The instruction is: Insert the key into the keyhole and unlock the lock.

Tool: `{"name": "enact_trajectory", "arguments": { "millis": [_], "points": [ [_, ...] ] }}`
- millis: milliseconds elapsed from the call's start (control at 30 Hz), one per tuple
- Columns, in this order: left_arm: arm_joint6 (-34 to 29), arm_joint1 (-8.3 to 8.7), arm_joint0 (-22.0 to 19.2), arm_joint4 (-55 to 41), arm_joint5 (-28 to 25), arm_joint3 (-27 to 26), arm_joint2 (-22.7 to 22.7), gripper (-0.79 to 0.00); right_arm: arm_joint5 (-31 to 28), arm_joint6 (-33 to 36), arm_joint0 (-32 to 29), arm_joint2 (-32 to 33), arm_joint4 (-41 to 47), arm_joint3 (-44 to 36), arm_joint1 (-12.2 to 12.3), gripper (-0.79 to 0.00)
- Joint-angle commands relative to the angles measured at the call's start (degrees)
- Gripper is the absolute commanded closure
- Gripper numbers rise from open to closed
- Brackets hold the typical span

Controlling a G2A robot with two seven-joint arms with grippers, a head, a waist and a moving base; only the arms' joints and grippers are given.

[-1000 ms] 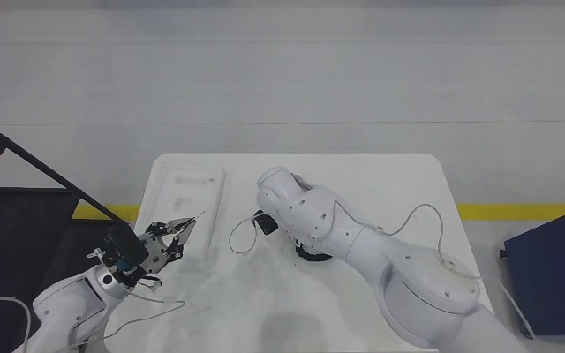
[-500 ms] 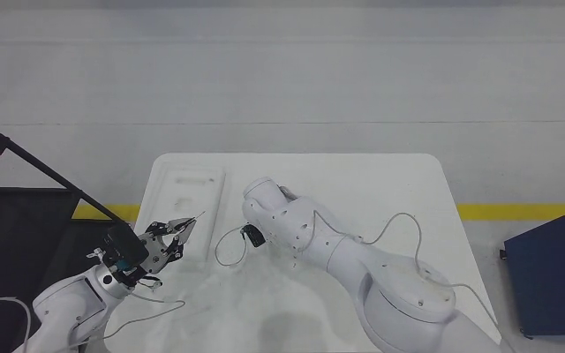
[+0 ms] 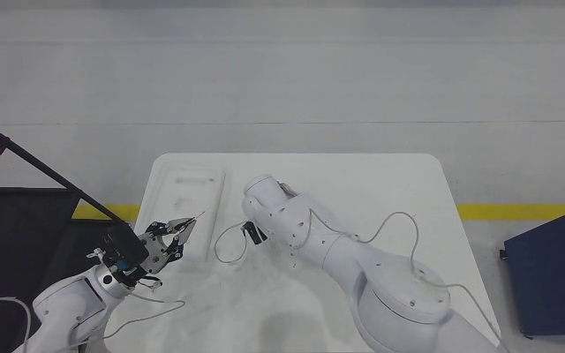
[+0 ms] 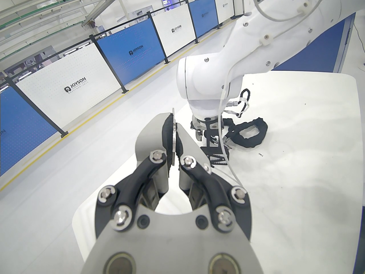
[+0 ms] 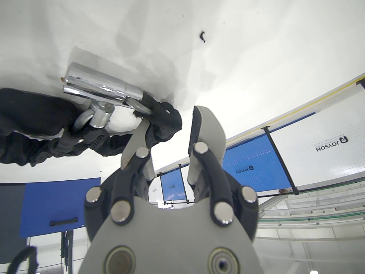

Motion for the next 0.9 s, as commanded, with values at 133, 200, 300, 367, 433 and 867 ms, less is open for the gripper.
{"name": "enact_trajectory", "arguments": {
  "millis": [133, 200, 300, 367, 433, 867],
  "points": [
    [0.00, 0.00, 0.00, 0.00, 0.00, 0.00, 0.00, 0.000, 0.00, -1.55, -1.02, 0.00, -0.94, 1.42, -1.33, -0.249],
    [0.00, 0.00, 0.00, 0.00, 0.00, 0.00, 0.00, 0.000, 0.00, -2.46, -1.24, 0.00, -1.75, 2.03, -1.71, -0.231],
    [0.00, 0.00, 0.00, 0.00, 0.00, 0.00, 0.00, 0.000, 0.00, -3.41, -1.72, 0.00, -3.52, 3.65, -2.32, -0.222],
    [0.00, 0.00, 0.00, 0.00, 0.00, 0.00, 0.00, 0.000, 0.00, -4.07, -2.02, 0.00, -4.68, 4.79, -2.79, -0.203],
    [0.00, 0.00, 0.00, 0.00, 0.00, 0.00, 0.00, 0.000, 0.00, -4.76, -2.08, 0.00, -5.96, 5.93, -3.30, -0.126],
    [0.00, 0.00, 0.00, 0.00, 0.00, 0.00, 0.00, 0.000, 0.00, -15.43, 2.54, 0.00, -8.53, 9.87, -5.19, 0.000]
  ]
}}
